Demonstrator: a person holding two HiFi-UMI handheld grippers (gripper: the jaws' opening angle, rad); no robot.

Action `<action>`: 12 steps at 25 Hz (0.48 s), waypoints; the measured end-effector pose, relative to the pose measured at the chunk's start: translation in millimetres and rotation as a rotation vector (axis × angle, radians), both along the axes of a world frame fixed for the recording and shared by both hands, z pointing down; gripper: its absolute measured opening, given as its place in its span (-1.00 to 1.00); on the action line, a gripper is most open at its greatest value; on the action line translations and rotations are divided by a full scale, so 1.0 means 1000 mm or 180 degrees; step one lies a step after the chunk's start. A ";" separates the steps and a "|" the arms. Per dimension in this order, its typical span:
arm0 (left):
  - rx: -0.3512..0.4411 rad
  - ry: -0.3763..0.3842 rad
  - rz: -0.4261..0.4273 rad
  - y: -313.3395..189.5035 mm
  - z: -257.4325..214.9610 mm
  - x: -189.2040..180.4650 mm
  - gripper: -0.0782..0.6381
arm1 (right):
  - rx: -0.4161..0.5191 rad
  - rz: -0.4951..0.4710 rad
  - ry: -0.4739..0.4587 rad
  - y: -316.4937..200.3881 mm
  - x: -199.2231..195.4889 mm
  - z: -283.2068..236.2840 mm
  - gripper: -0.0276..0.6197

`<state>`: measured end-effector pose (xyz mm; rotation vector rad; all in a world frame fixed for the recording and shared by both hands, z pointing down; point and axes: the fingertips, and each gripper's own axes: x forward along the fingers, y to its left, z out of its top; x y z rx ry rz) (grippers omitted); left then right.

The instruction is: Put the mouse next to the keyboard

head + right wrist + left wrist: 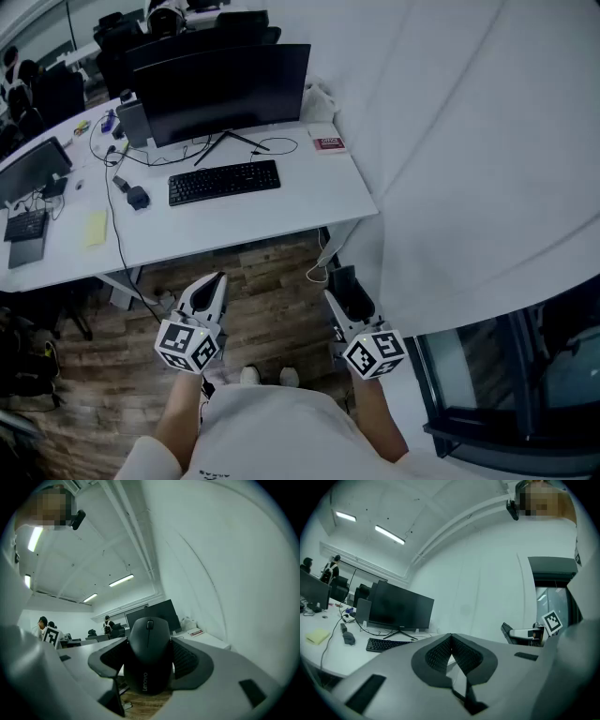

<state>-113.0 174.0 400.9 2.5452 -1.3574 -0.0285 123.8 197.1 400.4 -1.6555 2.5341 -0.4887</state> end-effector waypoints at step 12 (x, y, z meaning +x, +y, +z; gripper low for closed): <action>0.0044 0.0040 0.0045 -0.006 -0.007 -0.012 -0.76 | 0.0027 0.0042 0.0014 -0.005 -0.011 -0.004 0.01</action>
